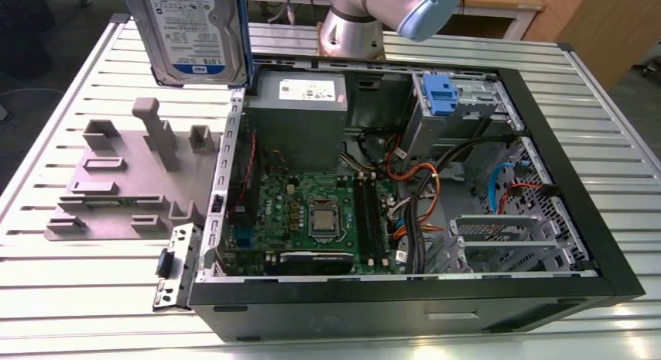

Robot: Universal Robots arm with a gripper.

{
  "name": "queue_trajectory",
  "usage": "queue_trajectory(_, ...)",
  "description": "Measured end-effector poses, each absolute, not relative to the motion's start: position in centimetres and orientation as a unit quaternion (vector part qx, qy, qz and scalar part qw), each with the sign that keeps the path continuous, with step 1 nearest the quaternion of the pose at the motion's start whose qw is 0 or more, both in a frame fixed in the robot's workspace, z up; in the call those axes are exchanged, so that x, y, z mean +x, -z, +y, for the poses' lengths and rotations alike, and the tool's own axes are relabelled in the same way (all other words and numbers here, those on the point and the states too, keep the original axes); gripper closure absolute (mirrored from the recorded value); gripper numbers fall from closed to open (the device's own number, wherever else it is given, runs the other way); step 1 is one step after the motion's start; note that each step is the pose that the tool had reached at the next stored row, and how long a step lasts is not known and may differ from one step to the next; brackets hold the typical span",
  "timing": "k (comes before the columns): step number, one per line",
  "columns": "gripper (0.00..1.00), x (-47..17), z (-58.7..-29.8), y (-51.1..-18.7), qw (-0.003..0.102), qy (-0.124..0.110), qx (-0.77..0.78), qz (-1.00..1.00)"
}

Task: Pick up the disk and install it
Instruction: 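Pick up the disk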

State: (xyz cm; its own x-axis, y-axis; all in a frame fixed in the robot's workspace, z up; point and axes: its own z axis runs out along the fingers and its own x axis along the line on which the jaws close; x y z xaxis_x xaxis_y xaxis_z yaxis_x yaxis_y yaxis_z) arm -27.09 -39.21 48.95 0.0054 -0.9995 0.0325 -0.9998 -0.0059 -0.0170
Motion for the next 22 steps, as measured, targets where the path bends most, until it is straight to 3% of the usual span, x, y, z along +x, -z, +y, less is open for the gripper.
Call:
queue_trajectory(5,0.64,-27.1,-40.4,-49.0,0.005,-0.018,0.709,-0.705)
queue_trajectory(22,0.64,-23.9,-40.6,-48.9,0.005,-0.018,0.709,-0.705)
